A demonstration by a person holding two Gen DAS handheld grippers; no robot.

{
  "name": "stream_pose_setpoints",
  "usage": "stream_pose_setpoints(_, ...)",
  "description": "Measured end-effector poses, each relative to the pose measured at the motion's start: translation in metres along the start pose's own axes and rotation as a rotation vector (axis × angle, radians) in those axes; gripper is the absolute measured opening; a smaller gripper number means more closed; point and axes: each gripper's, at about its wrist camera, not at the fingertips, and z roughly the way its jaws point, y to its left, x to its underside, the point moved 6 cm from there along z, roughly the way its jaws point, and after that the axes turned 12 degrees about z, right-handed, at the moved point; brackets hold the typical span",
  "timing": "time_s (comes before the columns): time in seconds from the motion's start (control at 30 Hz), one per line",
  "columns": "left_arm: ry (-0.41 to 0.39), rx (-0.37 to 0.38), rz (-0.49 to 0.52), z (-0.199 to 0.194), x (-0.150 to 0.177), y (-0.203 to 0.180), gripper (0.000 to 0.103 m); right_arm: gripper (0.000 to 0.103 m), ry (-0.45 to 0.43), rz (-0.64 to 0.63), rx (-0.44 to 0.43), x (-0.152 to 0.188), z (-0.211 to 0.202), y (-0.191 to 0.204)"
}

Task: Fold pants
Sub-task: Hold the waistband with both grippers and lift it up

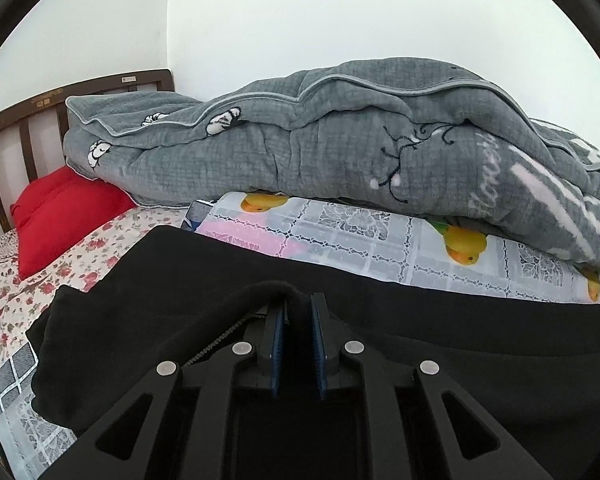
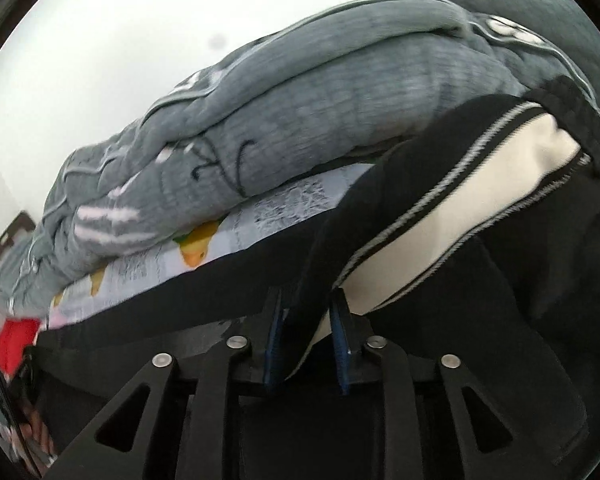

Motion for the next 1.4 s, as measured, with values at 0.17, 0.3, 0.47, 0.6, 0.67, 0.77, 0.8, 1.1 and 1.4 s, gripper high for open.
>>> stream_pose_setpoints(0.17,-0.021,0.004,-0.009,-0.003,-0.002,-0.001,0.033,0.032,0.026,0.084,-0.138,-0.002,-0.004,-0.001)
stream_pose_setpoints(0.3,-0.044,0.004,0.022,-0.008,-0.004,-0.009,0.069,0.034,0.039,0.131,-0.233,-0.003,-0.01,-0.001)
stream_pose_setpoints(0.47,-0.063,0.002,0.033,-0.013,-0.005,-0.012,0.077,0.039,0.07,0.055,-0.191,0.006,-0.003,0.012)
stream_pose_setpoints(0.6,-0.056,0.023,0.025,-0.012,-0.004,-0.011,0.078,0.042,0.081,0.012,-0.165,0.012,0.004,0.019)
stream_pose_setpoints(0.67,-0.052,0.023,0.028,-0.012,-0.004,-0.012,0.078,0.045,0.086,0.006,-0.157,0.013,0.006,0.02)
stream_pose_setpoints(0.77,-0.054,0.024,0.028,-0.012,-0.004,-0.012,0.078,0.046,0.093,0.003,-0.141,0.013,0.007,0.018)
stream_pose_setpoints(0.8,-0.054,0.024,0.028,-0.012,-0.004,-0.012,0.078,0.047,0.095,0.001,-0.136,0.013,0.008,0.018)
stream_pose_setpoints(1.1,-0.057,0.026,0.036,-0.015,-0.002,-0.014,0.08,0.049,0.101,-0.073,-0.097,0.019,0.014,0.03)
stream_pose_setpoints(1.4,-0.076,0.0,0.049,-0.023,-0.002,-0.016,0.082,0.049,0.105,-0.216,-0.091,0.031,0.016,0.051)
